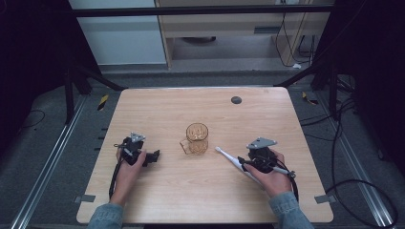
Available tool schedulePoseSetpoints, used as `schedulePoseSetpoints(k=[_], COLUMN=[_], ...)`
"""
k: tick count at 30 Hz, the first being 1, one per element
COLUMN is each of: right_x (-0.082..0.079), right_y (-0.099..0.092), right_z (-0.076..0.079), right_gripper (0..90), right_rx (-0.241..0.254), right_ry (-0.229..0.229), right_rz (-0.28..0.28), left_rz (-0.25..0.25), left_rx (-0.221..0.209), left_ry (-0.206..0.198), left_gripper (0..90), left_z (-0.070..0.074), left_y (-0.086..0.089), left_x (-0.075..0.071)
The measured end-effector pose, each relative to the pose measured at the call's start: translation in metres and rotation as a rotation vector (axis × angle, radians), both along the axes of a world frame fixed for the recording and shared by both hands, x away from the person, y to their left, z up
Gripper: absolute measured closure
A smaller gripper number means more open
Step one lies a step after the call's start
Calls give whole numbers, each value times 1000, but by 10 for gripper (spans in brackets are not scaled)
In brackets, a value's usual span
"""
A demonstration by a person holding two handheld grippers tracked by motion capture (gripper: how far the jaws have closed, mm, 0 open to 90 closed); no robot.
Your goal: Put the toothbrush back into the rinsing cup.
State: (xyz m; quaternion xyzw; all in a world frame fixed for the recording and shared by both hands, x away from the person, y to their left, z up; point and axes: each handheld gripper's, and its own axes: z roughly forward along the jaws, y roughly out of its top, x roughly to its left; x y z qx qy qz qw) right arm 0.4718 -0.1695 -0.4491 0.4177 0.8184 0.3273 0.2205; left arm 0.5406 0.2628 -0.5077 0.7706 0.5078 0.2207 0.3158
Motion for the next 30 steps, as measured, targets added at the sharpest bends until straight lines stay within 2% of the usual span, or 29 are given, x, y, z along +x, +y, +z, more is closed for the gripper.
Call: schedulePoseSetpoints(k=[11,16,20,21,25,28,30], right_x=[-3,-3,-1,0,3,9,15], right_y=[14,18,19,20,22,25,26], right_z=[-2,-3,-2,2,10,18,20], right_gripper=[424,434,441,433,434,442,446], right_rx=[-29,-38,-57,-77,-69,-113,-124], right_ry=[34,41,62,64,62,72,93], right_rz=[43,47,50,49,52,67,79], left_rz=[2,3,3,3,3,3,1], left_rx=[1,1,1,1,0,1,3], left_ry=[0,-1,-1,-1,-1,0,2], left_gripper=[0,0,0,0,0,0,0], left_z=[0,0,0,0,0,0,0], left_y=[0,0,0,0,0,0,-1], left_x=[2,2,2,2,2,3,3])
